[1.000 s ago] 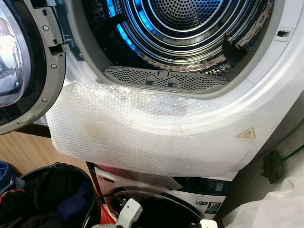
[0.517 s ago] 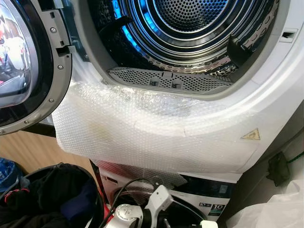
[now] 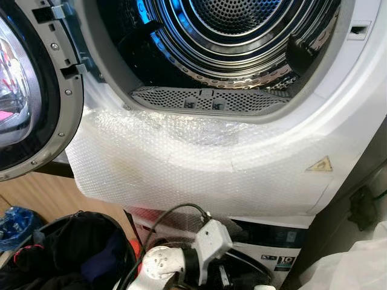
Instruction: Clothes washing
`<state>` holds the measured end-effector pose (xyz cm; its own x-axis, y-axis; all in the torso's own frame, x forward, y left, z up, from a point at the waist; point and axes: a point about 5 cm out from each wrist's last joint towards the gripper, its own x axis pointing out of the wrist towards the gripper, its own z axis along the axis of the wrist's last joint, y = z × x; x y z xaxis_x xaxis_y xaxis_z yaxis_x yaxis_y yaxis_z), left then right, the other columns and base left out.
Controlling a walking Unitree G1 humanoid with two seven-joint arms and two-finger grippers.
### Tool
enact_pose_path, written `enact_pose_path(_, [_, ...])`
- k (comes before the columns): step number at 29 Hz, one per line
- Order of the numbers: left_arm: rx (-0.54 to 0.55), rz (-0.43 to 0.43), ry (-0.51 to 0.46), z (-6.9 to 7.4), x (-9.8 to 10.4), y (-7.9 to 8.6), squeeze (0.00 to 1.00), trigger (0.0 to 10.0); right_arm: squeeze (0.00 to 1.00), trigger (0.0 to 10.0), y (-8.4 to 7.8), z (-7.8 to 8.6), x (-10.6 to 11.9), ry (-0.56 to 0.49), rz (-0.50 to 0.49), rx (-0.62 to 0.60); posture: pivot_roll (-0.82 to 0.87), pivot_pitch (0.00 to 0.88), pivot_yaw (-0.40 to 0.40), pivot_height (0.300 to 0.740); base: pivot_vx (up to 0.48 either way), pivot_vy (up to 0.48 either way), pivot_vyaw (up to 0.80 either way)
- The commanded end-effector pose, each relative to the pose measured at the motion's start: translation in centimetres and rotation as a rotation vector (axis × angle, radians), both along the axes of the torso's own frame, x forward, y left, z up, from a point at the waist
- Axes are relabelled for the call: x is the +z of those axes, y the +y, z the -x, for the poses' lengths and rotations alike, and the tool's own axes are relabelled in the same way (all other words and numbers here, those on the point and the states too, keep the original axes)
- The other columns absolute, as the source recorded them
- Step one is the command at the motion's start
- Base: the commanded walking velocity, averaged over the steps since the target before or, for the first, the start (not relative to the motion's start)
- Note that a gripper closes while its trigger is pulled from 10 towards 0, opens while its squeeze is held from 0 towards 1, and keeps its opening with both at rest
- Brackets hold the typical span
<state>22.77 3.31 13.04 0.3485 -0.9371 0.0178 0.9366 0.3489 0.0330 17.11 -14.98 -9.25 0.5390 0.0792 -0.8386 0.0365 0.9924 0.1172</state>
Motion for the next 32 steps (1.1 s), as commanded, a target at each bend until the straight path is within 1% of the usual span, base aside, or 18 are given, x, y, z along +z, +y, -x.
enact_pose_path(1, [0.082,-0.031,0.005,0.6,1.1,1.6,0.0,10.0,0.0,10.0,0.3,0.2,-0.1,0.007,-0.008,-0.012,0.06,0.0,0.133,0.74,0.0,0.0,0.0])
enact_pose_path(4, [0.184,-0.068,0.023,1.3,1.3,3.0,0.0,10.0,0.0,10.0,0.3,0.3,-0.2,0.008,-0.006,-0.02,0.06,0.0,0.146,0.74,0.0,0.0,0.0])
enact_pose_path(5, [0.365,-0.112,0.014,1.4,1.5,5.5,0.0,10.0,0.0,10.0,0.1,0.5,-0.2,0.013,-0.001,-0.032,0.06,0.0,0.146,0.74,0.0,0.0,0.0])
enact_pose_path(6, [0.468,-0.129,0.009,1.4,1.7,7.0,0.0,10.0,0.0,10.0,0.1,0.7,-0.3,0.015,0.0,-0.036,0.07,0.0,0.148,0.74,0.0,0.0,0.0])
enact_pose_path(7, [0.468,-0.129,0.009,1.4,1.7,7.0,0.0,10.0,0.0,10.0,0.1,0.7,-0.3,0.015,0.0,-0.036,0.07,0.0,0.148,0.74,0.0,0.0,0.0])
enact_pose_path(10, [0.777,-0.224,0.033,1.1,1.2,11.7,0.0,10.0,0.0,10.0,0.1,1.0,-0.4,0.022,0.003,-0.037,0.1,0.0,0.148,0.74,0.0,0.0,0.0])
enact_pose_path(11, [0.777,-0.224,0.033,1.1,1.2,11.7,0.0,10.0,0.0,10.0,0.1,1.0,-0.4,0.022,0.003,-0.037,0.1,0.0,0.148,0.74,0.0,0.0,0.0])
enact_pose_path(12, [0.904,-0.285,0.038,1.3,0.7,14.0,0.0,10.0,0.0,10.0,0.0,1.0,-0.4,0.023,0.006,-0.042,0.11,0.0,0.142,0.74,0.0,0.0,0.0])
enact_pose_path(13, [0.951,-0.313,0.041,1.4,0.6,14.8,0.0,10.0,0.0,10.0,0.0,1.0,-0.4,0.023,0.007,-0.043,0.11,0.0,0.14,0.74,0.0,0.0,0.0])
enact_pose_path(15, [1.142,-0.32,-0.005,1.5,1.6,17.4,0.0,10.0,0.0,10.0,-0.1,0.9,-0.4,0.02,0.011,-0.042,0.14,0.0,0.13,0.74,0.0,0.0,0.0])
enact_pose_path(18, [1.304,-0.332,-0.064,1.3,2.9,19.6,0.0,10.0,0.0,10.0,-0.2,0.7,-0.3,0.017,0.018,-0.034,0.17,0.0,0.116,0.74,0.0,0.0,0.0])
enact_pose_path(20, [1.32,-0.362,-0.078,1.1,2.9,20.2,0.0,10.0,0.0,10.0,-0.2,0.6,-0.3,0.013,0.016,-0.03,0.18,0.0,0.11,0.74,0.0,0.0,0.0])
enact_pose_path(24, [1.45,-0.325,-0.076,0.6,3.5,22.5,0.0,10.0,0.0,10.0,0.2,0.2,-0.1,0.006,0.007,-0.002,0.21,0.0,0.085,0.74,0.0,0.0,0.0])
enact_pose_path(26, [1.457,-0.316,-0.066,0.6,3.5,22.6,0.0,10.0,0.0,10.0,0.2,0.2,-0.1,0.006,0.007,-0.002,0.21,0.0,0.085,0.74,0.0,0.0,0.0])
enact_pose_path(29, [1.448,-0.227,0.04,0.3,2.6,22.3,0.0,10.0,0.0,10.0,0.0,-0.3,0.1,-0.003,0.012,-0.002,0.21,0.0,0.081,0.74,0.0,0.0,0.0])
enact_pose_path(30, [1.446,-0.21,0.074,0.2,2.4,22.2,0.09,10.0,0.0,10.0,-0.1,-0.4,0.2,-0.005,0.013,-0.003,0.21,0.0,0.08,0.74,0.0,0.0,0.0])
enact_pose_path(31, [1.447,-0.209,0.079,0.2,2.3,22.2,0.09,10.0,0.0,10.0,-0.1,-0.4,0.2,-0.006,0.014,-0.003,0.21,0.0,0.08,0.74,0.0,0.0,0.0])
enact_pose_path(32, [1.441,-0.191,0.098,0.1,2.2,22.1,1.0,10.0,0.0,10.0,-0.1,-0.5,0.2,-0.007,0.014,-0.004,0.21,0.0,0.079,0.74,0.0,0.0,0.0])
